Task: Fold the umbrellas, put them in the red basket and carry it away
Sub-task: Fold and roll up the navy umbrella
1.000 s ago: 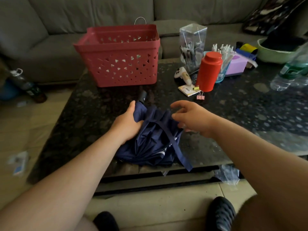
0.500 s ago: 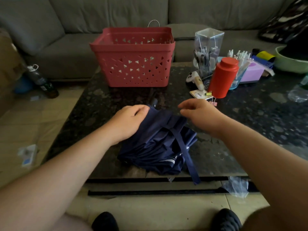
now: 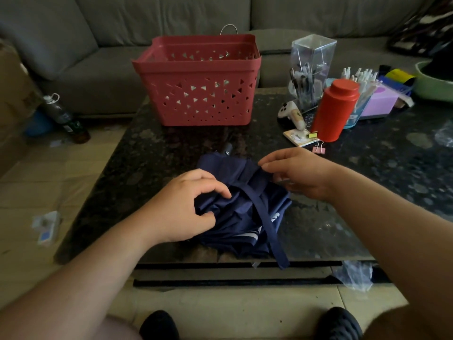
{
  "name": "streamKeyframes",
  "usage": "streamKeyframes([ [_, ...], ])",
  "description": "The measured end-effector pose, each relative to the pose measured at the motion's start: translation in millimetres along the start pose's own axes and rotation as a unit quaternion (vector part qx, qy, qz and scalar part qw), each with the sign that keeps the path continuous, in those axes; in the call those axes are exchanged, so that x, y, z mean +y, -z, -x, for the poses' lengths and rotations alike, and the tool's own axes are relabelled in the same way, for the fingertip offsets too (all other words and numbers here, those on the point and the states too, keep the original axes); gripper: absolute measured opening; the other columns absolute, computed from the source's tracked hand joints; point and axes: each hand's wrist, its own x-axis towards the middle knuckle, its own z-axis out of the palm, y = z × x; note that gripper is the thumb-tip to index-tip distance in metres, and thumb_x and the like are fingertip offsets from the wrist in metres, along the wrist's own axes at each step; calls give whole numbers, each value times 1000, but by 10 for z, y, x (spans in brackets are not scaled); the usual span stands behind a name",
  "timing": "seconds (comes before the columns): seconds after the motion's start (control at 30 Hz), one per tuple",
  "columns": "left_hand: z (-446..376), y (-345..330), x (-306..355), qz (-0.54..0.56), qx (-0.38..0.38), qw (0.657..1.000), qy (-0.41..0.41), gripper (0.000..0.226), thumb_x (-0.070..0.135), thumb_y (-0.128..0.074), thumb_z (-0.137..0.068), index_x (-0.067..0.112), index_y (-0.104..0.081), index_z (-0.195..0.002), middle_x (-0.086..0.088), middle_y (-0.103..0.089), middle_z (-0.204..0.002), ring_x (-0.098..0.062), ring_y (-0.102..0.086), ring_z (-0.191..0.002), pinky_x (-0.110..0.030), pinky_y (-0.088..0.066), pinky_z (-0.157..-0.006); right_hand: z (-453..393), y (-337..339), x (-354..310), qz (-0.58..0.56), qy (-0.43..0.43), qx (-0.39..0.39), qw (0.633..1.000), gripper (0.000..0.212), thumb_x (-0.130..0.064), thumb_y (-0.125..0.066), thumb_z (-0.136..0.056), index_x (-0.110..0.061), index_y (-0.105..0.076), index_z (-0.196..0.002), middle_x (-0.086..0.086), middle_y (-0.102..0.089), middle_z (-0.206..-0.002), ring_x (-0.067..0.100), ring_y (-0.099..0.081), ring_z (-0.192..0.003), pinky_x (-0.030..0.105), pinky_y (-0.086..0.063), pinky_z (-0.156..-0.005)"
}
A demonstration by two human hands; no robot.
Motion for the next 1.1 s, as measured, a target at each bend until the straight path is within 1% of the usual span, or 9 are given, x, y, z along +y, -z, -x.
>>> streamKeyframes([
  [0.17,-16,-50,-2,-4,14,1000,-7,41,22,-76,-83,50,-68,-112,28,-51,-124,1,-58,-109,-18,-45,-92,-44,-111,52,34,-2,13,999,8,-26,-73,-95,-22,-80,-95,2,-69,-86,19,-49,-76,29,-32,-59],
  [0.37,5,-35,-8,6,41,999,-24,32,29,-81,-80,44,-66,-104,27,-54,-121,0,-58,-116,-28,-49,-102,-57,-186,16,-33,36,-36,998,16,-18,-73,-96,-21,-71,-81,-1,-68,-76,11,-57,-69,26,-43,-70],
  [0.5,36,6,-30,16,4,1000,-23,42,18,-77,-76,46,-64,-106,25,-54,-125,-1,-57,-120,-31,-50,-105,-98,-184,-21,-66,13,-34,997,23,-20,-67,-101,-20,-68,-79,-1,-67,-75,15,-56,-74,28,-46,-74],
  [0.57,42,16,-50,6,19,1000,-19,42,14,-74,-78,45,-66,-105,26,-57,-121,1,-58,-117,-29,-50,-103,-123,-182,-26,-54,3,-32,998,22,-23,-66,-102,-20,-69,-80,0,-69,-79,17,-58,-81,31,-47,-81],
  [0.77,87,-5,-76,-14,106,992,-68,30,12,-77,-84,33,-75,-105,23,-63,-112,-1,-64,-106,-13,-48,-93,-106,-168,-66,-59,-21,-31,998,22,-30,-64,-103,-16,-76,-91,7,-78,-104,21,-66,-99,33,-52,-82],
  [0.87,109,3,-60,-66,147,981,-112,18,17,-82,-85,27,-75,-98,13,-62,-110,-6,-64,-100,-24,-52,-88,-81,-162,-96,-23,-31,-26,999,34,-45,-67,-99,-13,-78,-106,6,-78,-116,23,-67,-115,40,-51,-101],
  [0.93,123,4,-49,-122,147,971,-143,15,17,-83,-82,25,-72,-88,7,-59,-114,-15,-61,-106,-33,-51,-91,-64,-174,-103,10,-37,-21,999,34,-48,-73,-94,-16,-79,-104,4,-77,-117,24,-65,-118,44,-48,-107],
  [1.03,137,-4,-36,-207,141,953,-170,13,20,-81,-80,25,-76,-90,-1,-59,-120,-25,-56,-118,-40,-48,-97,-49,-187,-118,15,-26,-9,999,18,-32,-72,-97,-18,-77,-88,4,-77,-101,21,-67,-97,36,-52,-84],
  [1.1,144,-14,-31,-232,157,945,-167,17,19,-79,-81,25,-80,-96,-3,-61,-119,-29,-57,-118,-41,-46,-100,-47,-187,-116,-13,-22,-3,1000,25,-25,-68,-99,-18,-70,-75,2,-71,-76,14,-63,-67,28,-48,-63],
])
